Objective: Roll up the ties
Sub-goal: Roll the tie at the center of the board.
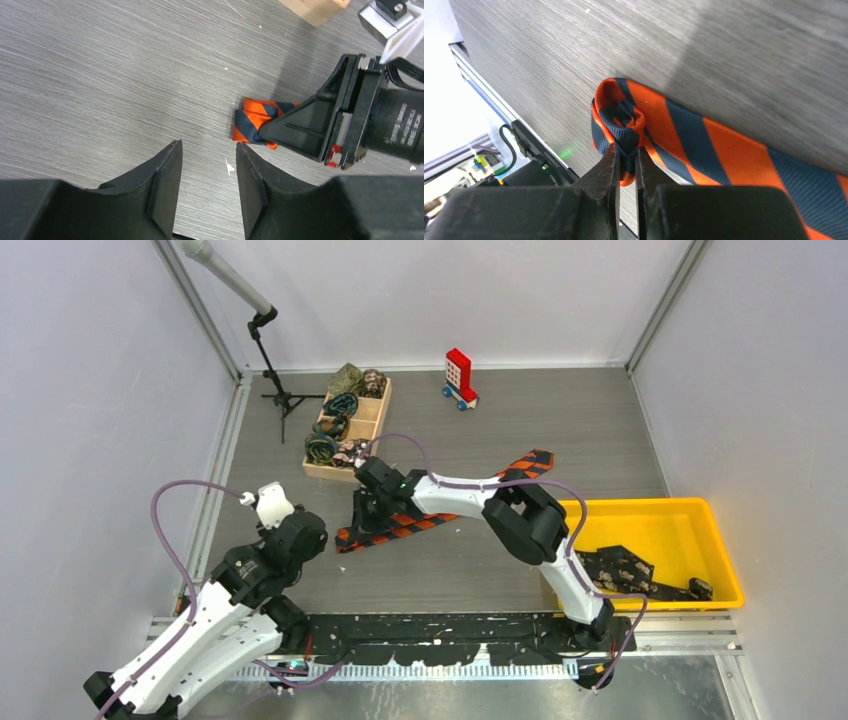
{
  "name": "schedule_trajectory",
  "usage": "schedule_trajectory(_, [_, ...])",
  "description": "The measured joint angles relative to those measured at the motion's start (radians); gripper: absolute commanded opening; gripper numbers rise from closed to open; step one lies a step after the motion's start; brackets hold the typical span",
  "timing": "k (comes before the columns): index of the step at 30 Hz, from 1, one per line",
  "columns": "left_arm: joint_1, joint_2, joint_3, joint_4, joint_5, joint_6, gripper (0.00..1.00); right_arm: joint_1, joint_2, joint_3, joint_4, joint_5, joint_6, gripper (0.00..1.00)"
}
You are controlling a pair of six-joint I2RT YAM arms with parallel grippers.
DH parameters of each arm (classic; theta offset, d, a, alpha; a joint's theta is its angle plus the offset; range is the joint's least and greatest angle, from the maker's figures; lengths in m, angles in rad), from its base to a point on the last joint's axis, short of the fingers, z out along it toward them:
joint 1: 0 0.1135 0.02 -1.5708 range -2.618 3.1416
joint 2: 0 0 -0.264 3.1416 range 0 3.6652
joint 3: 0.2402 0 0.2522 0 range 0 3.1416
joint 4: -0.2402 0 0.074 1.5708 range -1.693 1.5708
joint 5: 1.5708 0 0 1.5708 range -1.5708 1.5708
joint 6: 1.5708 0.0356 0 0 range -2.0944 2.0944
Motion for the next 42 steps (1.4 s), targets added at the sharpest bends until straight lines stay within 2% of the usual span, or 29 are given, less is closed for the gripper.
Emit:
schedule_trajectory(7, [0.000, -0.002, -0.051, 0.062, 0.091, 0.018, 0.49, -0.070, 0.000, -0.105, 0.153, -0.132, -0.006, 0.06])
schedule_trajectory(13, [0.000, 0.010, -0.127, 0.157, 0.153, 0.033, 0.66, -0.105, 0.000, -0.140, 0.219, -0.193, -0.013, 0.12])
schedule_trajectory(16, [0.000, 0.042, -0.158, 0.220, 0.174, 0.045, 0.69, -0.115, 0.000, -0.150, 0.234, -0.204, -0.016, 0.18])
schedule_trajectory(21, [0.043, 0.102, -0.191, 0.349, 0.245, 0.093, 0.66, -0.130, 0.000, -0.173, 0.262, -0.225, -0.018, 0.27])
schedule_trajectory(24, [0.142, 0.144, -0.215, 0.439, 0.331, 0.128, 0.64, -0.138, -0.001, -0.182, 0.271, -0.235, -0.018, 0.31])
schedule_trajectory(30, [0.319, 0.229, -0.249, 0.577, 0.512, 0.201, 0.61, -0.139, -0.003, -0.183, 0.274, -0.239, -0.018, 0.31])
schedule_trajectory(34, [0.359, 0.291, -0.252, 0.650, 0.593, 0.241, 0.58, -0.139, -0.003, -0.183, 0.274, -0.240, -0.018, 0.31])
schedule_trajectory(42, [0.402, 0.428, -0.257, 0.745, 0.653, 0.273, 0.53, -0.140, -0.003, -0.184, 0.276, -0.241, -0.018, 0.31])
